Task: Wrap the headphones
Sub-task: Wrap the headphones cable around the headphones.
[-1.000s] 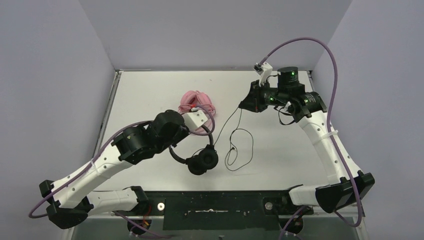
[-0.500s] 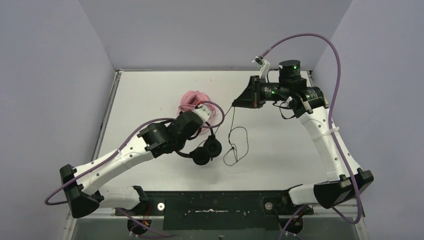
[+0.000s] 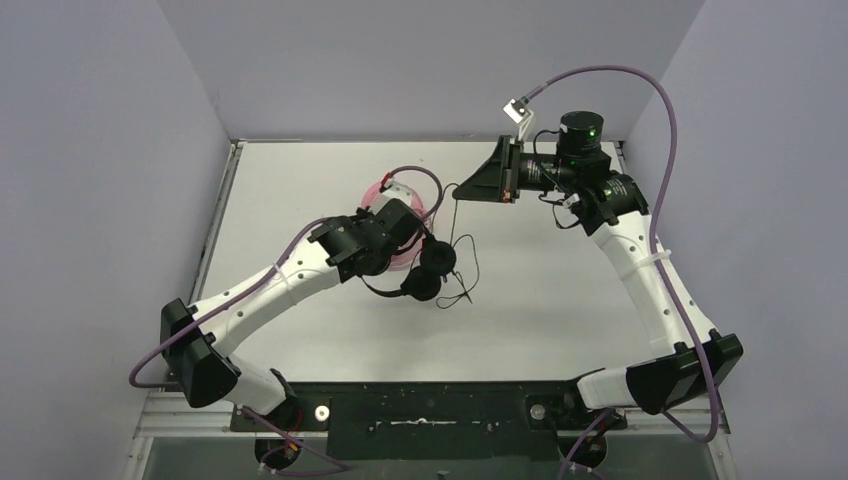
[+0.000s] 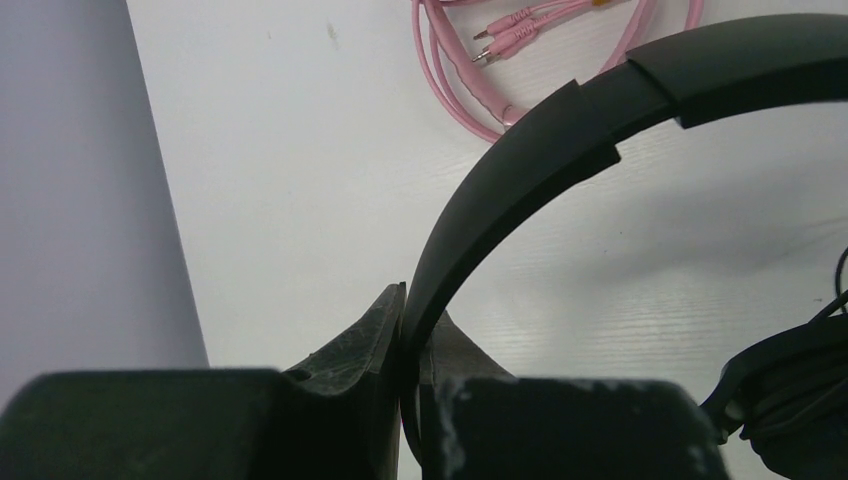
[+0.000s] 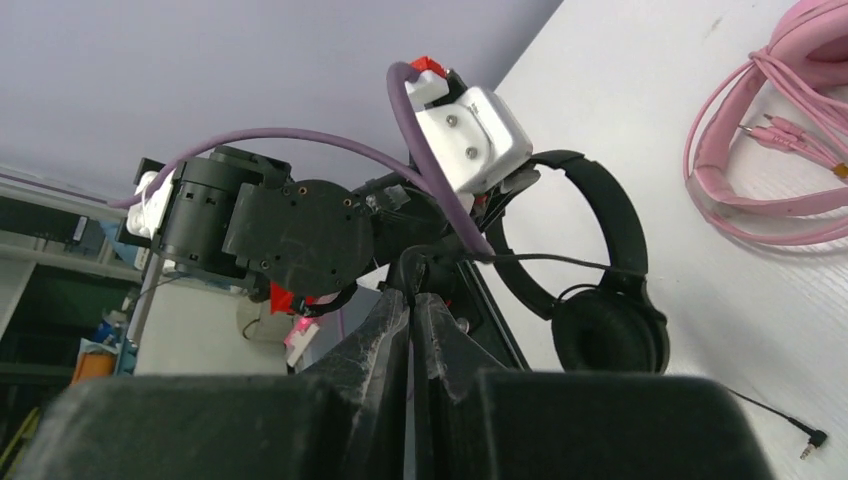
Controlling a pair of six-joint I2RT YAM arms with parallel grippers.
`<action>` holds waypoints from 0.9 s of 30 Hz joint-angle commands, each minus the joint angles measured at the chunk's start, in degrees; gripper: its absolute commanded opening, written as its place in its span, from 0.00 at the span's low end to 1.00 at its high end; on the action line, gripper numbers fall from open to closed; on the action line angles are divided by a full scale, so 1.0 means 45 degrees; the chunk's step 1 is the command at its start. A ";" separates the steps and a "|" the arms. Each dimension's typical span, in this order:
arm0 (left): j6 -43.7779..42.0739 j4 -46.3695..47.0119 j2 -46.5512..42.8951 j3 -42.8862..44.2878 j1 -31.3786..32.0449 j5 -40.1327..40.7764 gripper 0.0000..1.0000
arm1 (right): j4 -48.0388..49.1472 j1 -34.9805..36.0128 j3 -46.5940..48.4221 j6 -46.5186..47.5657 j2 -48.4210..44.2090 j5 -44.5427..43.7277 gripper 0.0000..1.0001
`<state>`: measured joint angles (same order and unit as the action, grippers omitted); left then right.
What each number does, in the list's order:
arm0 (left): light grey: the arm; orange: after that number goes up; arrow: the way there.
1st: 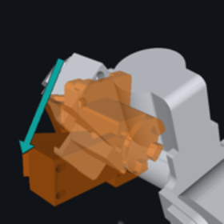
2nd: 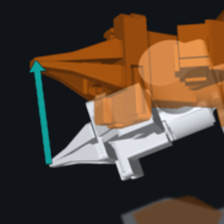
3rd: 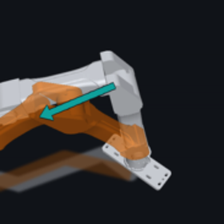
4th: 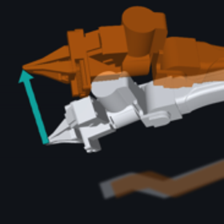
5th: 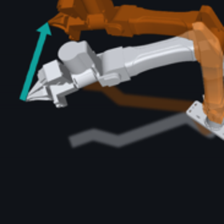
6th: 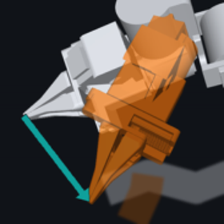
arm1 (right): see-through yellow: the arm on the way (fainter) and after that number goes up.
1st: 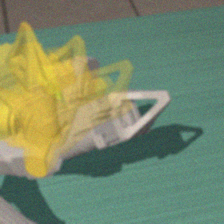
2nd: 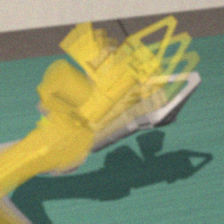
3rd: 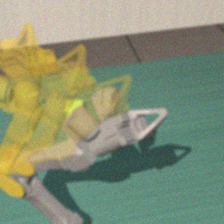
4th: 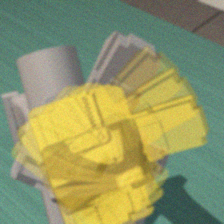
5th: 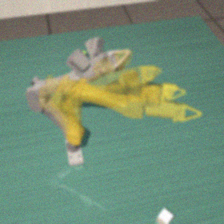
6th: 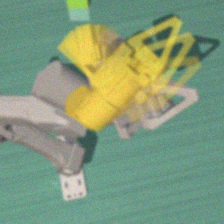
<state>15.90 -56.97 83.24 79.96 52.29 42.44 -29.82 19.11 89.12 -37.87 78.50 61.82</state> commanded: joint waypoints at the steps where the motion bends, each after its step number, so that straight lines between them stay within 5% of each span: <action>1: 0.2115 -0.0148 -0.0025 0.0849 -0.0553 -0.0621 0.00 | 0.1954 0.0074 -0.0338 -0.1377 -0.0471 0.0514 0.00; 11: 0.3253 0.0515 0.0135 0.0862 -0.1400 -0.1607 0.00 | 0.3396 0.0599 -0.0594 -0.2397 -0.0628 0.0371 0.00; 27: 0.3983 -0.0674 0.2362 0.5091 -0.2870 -0.2729 0.00 | 0.0542 0.3054 -0.0839 0.0508 -0.0462 -0.1709 0.00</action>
<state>32.53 -59.96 93.03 95.68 40.21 30.79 -24.12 30.72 85.91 -41.39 78.00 58.98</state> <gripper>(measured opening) 0.040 0.032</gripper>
